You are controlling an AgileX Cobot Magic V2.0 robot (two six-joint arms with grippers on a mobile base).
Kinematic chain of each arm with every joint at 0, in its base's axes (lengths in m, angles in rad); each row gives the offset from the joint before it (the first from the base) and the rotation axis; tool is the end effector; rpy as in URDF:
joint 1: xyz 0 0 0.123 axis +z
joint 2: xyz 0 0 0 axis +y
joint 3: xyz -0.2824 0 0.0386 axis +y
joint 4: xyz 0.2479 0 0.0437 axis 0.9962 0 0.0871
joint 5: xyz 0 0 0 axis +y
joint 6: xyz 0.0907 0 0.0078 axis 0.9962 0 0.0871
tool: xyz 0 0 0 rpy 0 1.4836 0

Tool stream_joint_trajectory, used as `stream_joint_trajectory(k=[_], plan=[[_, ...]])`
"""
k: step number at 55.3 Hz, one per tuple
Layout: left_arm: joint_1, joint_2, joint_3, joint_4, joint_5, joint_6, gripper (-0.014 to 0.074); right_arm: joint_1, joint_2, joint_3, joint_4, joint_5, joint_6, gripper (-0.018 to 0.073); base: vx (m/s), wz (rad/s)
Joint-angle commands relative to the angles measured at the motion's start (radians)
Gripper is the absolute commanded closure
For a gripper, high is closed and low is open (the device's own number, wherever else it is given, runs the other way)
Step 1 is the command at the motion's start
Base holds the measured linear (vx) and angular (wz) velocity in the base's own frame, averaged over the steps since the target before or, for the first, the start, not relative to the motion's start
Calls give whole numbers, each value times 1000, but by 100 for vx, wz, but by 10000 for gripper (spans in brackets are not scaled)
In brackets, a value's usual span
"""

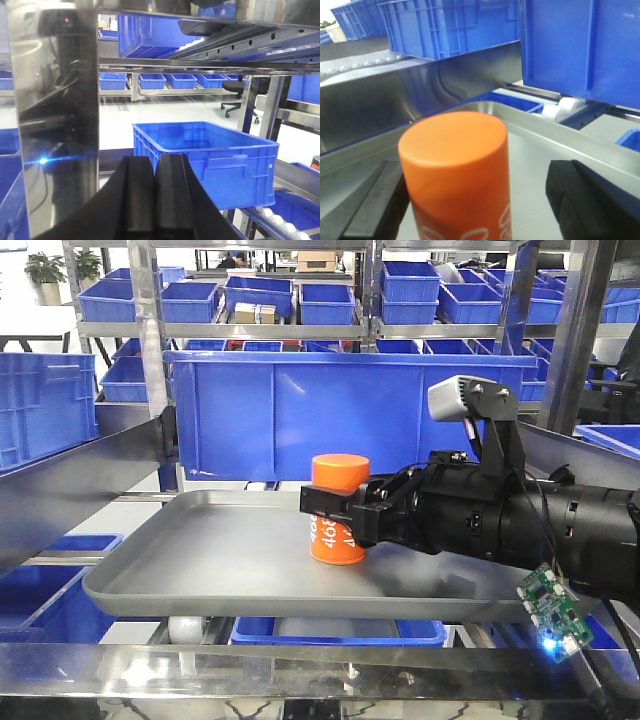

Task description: Grab orange capacitor from left shelf to right conveyor

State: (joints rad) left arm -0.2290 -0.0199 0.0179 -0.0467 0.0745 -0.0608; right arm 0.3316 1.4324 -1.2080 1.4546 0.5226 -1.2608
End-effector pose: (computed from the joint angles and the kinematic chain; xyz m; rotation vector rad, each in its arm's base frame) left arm 0.0542 -0.0130 0.2014 0.0977 1.5591 -0.2681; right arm 0.2954 0.1496 0.3795 -0.5220 1.7456 0.8216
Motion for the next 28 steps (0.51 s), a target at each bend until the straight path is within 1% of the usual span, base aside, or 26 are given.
stream_joint_trajectory(k=[1,11,22,28], plan=[[-8,-4,-30,-5,-83,-6,603,0,-30,-36,87,11,-56,-27,0,0],[-8,-4,-30,-5,-83,-6,603,0,-26,-36,160,20,-130,12,0,0],[-8,-4,-30,-5,-83,-6,603,0,14,-36,252,121,-192,61,0,0],[-8,-4,-30,-5,-83,-6,603,12,25,-36,272,114,-217,84,0,0]])
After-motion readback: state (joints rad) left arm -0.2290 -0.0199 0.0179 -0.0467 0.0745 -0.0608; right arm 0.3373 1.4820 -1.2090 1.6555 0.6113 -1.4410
